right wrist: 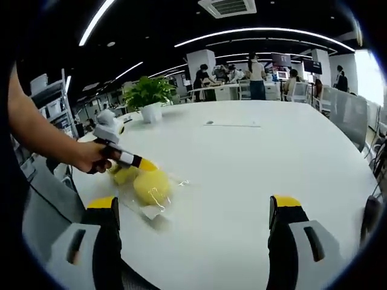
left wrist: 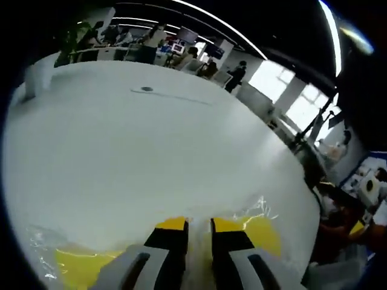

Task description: Compare the silicone blocks by pressing each to a similar depth, holding the contact briefly, and releasing to observe deformation and rebound differences across the visible hardness samples.

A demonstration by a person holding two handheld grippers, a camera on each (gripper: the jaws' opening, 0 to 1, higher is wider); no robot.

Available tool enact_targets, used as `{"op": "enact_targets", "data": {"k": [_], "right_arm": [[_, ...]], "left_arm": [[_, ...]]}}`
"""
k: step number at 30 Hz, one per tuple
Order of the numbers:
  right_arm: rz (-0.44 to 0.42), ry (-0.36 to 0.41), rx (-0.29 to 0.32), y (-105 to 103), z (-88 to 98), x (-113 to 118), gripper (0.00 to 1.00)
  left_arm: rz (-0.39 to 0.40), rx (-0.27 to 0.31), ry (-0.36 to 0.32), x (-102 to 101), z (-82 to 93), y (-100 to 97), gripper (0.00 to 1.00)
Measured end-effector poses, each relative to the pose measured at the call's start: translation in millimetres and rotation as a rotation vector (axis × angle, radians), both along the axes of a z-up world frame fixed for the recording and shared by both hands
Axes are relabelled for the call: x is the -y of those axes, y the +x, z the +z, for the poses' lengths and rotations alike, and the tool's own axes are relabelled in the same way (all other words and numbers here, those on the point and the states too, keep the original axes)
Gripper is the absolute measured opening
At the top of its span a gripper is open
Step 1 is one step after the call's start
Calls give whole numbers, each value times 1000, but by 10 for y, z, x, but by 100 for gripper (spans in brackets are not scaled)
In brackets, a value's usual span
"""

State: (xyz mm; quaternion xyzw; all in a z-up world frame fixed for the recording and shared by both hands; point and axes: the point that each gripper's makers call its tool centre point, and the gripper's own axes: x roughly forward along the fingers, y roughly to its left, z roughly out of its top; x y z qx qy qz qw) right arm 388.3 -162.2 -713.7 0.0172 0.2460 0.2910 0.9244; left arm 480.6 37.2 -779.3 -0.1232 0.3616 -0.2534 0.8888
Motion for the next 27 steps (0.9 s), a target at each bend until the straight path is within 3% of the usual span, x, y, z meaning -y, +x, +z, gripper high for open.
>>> {"op": "enact_targets", "data": {"k": [2,5,7,11,12,16,22,24,27], "right_arm": [[0,-8,-7,-2,-9,-4,97],[-5,-24,-8,5,-15,-5,97],[-1,-21,-3,16,13,-27,97],[8,-18,15,56,85,-58,97],[7,-18,19,63,96,-59,97],[12,-7,25,68,124,-109,97],[36,-12,40,56,208,-146,97],[88,-73,49,16,187,-173,97],[119,-70,58,-48,237,-275,97]], "left_arm": [[5,53,-41,32,178,63,32],[-54,165,-29,83,442,90,44],[-111,204,-19,127,578,70,53],[-203,383,23,125,917,26,100],[-220,408,58,34,1008,-35,97],[-219,429,65,-254,1232,-187,100],[-191,440,129,-764,1313,-488,100],[-176,439,130,-901,1343,-569,100],[-173,450,140,-1064,1399,-721,100]]}}
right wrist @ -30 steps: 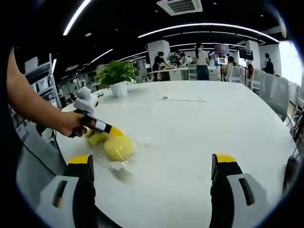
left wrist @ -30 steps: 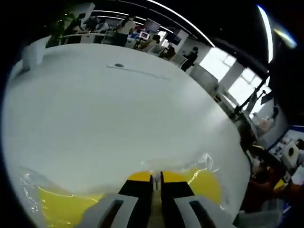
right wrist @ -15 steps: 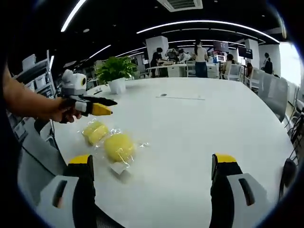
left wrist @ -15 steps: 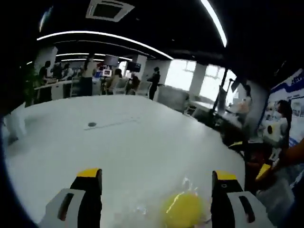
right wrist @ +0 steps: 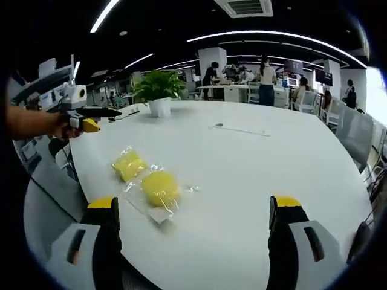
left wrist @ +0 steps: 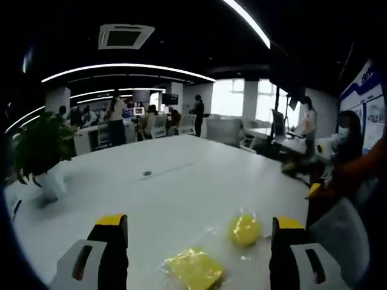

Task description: Compare the silicone blocks by pressing each to a similar depth, holding the contact briefly, and releasing to observe deformation and rebound differences across the visible hardness samples.

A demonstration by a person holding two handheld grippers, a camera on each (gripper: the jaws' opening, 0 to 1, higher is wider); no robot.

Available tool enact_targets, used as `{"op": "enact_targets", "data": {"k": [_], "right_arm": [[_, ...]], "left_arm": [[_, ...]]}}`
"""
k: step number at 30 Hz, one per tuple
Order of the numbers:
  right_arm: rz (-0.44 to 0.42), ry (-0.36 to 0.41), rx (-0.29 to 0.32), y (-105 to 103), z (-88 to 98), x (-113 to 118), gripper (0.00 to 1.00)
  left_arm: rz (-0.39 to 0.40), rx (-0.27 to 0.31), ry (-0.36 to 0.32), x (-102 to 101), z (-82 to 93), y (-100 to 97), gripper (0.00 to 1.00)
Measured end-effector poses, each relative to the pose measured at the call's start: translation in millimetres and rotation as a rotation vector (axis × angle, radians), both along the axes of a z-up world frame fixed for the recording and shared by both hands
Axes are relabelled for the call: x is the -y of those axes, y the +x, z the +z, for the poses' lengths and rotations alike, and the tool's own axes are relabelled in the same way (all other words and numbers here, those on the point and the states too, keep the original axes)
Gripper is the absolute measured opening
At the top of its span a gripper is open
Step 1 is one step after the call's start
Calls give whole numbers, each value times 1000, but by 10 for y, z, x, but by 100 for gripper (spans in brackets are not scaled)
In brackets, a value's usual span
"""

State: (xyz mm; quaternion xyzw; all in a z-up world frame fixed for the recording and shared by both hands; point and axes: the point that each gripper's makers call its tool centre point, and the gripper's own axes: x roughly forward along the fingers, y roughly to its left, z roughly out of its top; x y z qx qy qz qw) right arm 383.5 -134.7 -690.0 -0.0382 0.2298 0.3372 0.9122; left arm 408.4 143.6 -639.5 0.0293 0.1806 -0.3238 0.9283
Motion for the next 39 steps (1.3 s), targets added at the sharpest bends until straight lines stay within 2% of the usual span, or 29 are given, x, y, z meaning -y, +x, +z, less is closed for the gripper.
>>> {"op": "enact_targets", "data": {"k": [1,3,4,5,8,10,11,13,16,18,19,22,24,26,30,33,35,39], "right_arm": [[8,6,13,-10,39,-18,97],[17,-1,18,-26,61,-27,97],[18,2,19,-39,71,-33,97],[19,6,21,-45,78,-33,97],[11,18,15,-69,63,2,97],[-20,24,19,-76,57,71,97],[-33,27,34,-74,65,104,97],[-50,41,13,-106,11,157,97],[-35,19,4,-201,-80,134,97],[-29,14,-5,-241,-112,112,97],[-27,12,9,-261,-101,103,97],[-32,1,-2,-302,-121,115,97],[-33,20,-18,-333,-105,114,97],[-35,25,-18,-348,-70,114,97],[-36,46,-20,-316,-4,120,97],[-29,45,-15,-294,7,115,97],[-24,49,-27,-303,0,103,97],[-40,58,-25,-312,6,110,97]], "left_arm": [[1,1,1,-63,10,-54,100],[20,11,-42,-148,53,-127,100],[33,43,-66,-201,90,-150,100],[38,56,-57,-252,73,-178,100],[45,4,-32,-363,-89,-302,100],[15,23,13,-407,-141,-412,100],[22,15,9,-456,-175,-461,100],[61,-37,-22,-526,-222,-518,100],[82,-26,-42,-621,-246,-563,100],[96,-46,-55,-657,-294,-601,100],[97,-47,-50,-683,-330,-618,100],[99,-48,-45,-711,-346,-668,100],[103,-52,-74,-724,-349,-694,100],[109,-54,-67,-740,-374,-730,100],[120,-83,-70,-779,-433,-784,100],[124,-63,-81,-810,-404,-772,100],[138,-82,-105,-813,-411,-739,100],[135,-84,-100,-775,-413,-696,100]]}}
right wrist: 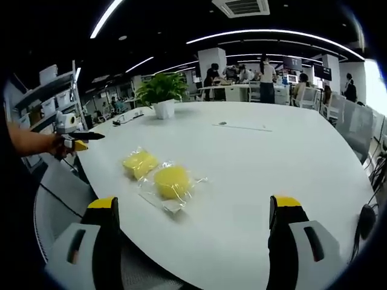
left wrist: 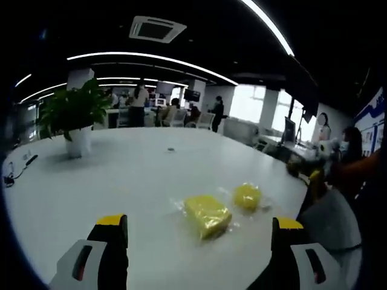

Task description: Compare the silicone blocks by pressing each to a similar depth, holding the contact briefly, and releasing to observe deformation and rebound differences across the visible hardness samples.

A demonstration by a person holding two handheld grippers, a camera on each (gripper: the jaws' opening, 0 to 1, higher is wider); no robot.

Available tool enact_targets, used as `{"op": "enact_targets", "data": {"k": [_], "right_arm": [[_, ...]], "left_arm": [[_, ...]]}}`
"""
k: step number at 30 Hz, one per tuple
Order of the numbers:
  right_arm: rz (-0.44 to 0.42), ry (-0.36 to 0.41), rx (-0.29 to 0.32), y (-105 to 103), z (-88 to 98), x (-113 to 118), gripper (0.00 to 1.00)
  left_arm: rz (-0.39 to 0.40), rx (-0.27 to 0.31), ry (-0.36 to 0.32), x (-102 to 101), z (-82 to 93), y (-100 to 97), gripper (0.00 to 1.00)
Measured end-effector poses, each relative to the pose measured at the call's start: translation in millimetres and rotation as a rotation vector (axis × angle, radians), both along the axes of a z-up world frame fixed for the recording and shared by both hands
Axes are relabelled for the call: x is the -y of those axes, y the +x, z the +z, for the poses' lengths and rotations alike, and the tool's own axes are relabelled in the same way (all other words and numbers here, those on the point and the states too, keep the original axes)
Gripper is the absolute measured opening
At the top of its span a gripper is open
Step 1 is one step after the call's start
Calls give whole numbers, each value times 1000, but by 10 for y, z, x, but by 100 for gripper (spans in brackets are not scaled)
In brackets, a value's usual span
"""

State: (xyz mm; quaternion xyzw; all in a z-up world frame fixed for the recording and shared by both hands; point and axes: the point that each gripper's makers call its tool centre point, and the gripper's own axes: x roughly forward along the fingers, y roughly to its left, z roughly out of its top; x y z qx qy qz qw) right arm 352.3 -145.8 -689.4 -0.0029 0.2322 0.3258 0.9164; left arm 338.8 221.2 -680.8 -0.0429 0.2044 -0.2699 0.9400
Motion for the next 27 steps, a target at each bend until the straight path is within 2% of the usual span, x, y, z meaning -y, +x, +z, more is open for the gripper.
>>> {"op": "enact_targets", "data": {"k": [3,7,13,18,21,23,25,27], "right_arm": [[-17,9,9,26,4,32,97],[-31,6,35,89,-3,66,97],[-31,18,-18,136,-122,48,97],[-34,10,2,174,-100,56,97],[-6,-44,36,166,-118,59,97],[0,-32,18,134,-128,38,97],[-1,-30,20,108,-139,60,97],[-9,-16,5,82,-154,74,97]], "left_arm": [[-8,15,-8,39,32,31,100],[-26,-9,-3,88,21,30,100],[-43,-9,17,87,13,103,100],[-38,-14,10,76,-4,139,100],[-35,-29,11,87,-44,131,100],[-30,-33,8,97,-50,125,100],[-31,-5,4,114,-20,114,100],[-29,-12,-7,142,-7,95,100]]}}
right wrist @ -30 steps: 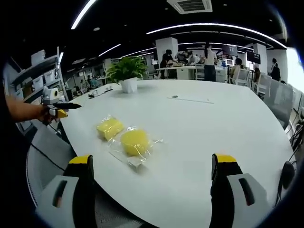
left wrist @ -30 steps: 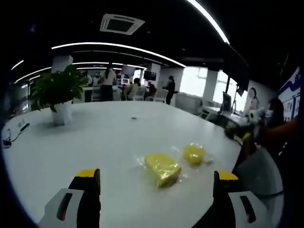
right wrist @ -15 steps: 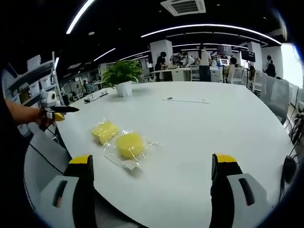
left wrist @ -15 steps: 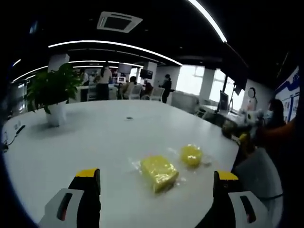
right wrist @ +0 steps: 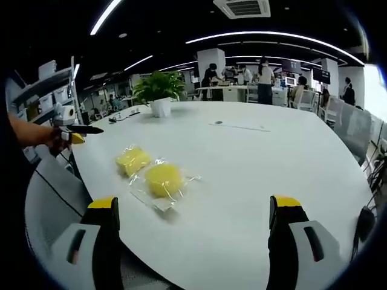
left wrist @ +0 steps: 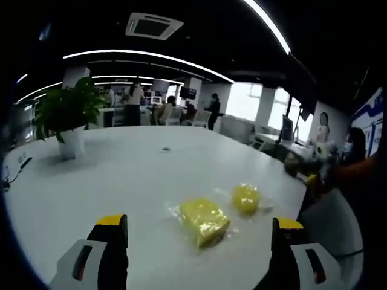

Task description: Compare the silicone blocks by pressing each to a similar depth, holding the contact briefly, and releasing to observe deformation and rebound differences across the visible hardness samples.

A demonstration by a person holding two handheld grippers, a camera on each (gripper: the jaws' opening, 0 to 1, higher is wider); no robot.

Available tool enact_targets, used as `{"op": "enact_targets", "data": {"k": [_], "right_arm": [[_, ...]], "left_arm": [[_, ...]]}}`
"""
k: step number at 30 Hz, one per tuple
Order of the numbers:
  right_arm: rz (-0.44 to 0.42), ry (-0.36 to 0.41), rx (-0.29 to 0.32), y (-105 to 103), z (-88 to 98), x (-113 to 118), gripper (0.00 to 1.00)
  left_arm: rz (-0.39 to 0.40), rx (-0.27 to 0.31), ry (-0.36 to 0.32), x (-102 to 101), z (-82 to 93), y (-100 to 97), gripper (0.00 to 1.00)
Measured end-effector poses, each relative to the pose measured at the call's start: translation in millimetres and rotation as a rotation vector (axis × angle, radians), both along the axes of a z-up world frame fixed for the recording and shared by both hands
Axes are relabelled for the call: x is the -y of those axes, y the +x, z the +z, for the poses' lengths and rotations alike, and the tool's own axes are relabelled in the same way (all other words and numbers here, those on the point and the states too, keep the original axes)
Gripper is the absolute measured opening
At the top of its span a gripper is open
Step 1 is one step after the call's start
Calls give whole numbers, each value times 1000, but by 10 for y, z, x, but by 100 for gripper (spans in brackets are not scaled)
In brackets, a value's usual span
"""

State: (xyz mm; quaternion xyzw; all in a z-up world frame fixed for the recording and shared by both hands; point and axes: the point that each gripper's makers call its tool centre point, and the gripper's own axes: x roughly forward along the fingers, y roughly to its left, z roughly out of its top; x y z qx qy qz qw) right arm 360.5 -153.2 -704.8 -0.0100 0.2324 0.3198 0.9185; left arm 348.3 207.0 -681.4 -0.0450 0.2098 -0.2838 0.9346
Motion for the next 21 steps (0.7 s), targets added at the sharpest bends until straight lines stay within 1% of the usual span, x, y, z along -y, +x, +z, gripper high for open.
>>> {"op": "enact_targets", "data": {"k": [1,4,6,9,13,19,21], "right_arm": [[-1,1,0,-16,4,5,97],[-3,5,7,-25,28,15,97],[-3,10,1,-28,30,18,97],[-3,21,-13,-47,24,21,97],[-1,27,-17,-73,24,27,97],[0,13,-13,-68,40,59,97],[10,-1,7,-54,69,50,97]], "left_arm": [[1,-9,-2,-2,-9,-8,100],[4,3,5,-9,11,-31,100],[14,-5,-6,-20,10,-37,100],[14,-1,-2,-14,22,-57,100],[18,4,4,-18,28,-59,100],[22,3,-3,-25,29,-43,100],[29,9,7,-41,41,-38,100]]}}
